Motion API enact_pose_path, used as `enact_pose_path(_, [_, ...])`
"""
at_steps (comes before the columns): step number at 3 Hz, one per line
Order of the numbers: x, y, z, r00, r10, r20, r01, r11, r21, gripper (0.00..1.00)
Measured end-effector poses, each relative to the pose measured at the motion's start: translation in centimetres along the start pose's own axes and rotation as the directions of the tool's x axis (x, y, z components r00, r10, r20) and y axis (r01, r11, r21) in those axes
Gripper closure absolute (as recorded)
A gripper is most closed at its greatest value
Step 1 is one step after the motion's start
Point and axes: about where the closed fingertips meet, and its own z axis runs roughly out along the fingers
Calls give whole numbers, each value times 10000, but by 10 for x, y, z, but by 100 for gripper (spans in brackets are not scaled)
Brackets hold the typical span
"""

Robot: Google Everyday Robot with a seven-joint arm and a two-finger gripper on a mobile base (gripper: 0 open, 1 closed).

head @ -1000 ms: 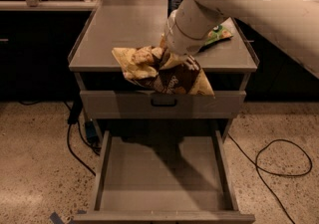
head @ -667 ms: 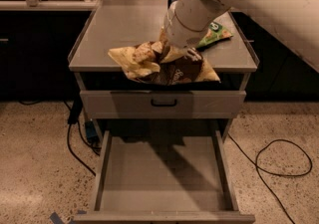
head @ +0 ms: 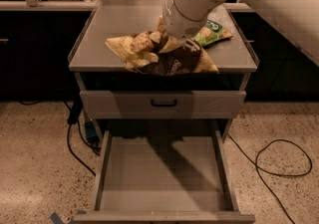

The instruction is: Pick brown chip bag from middle drawer and place on counter

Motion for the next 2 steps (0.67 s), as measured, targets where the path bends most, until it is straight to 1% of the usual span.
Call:
enact_pose_path(1, [-1,-1,3,10000,-88,1,88,10000,43,100])
enact_pose_path(2, [-4,-12,24,9981,-585,178,577,9974,422,100])
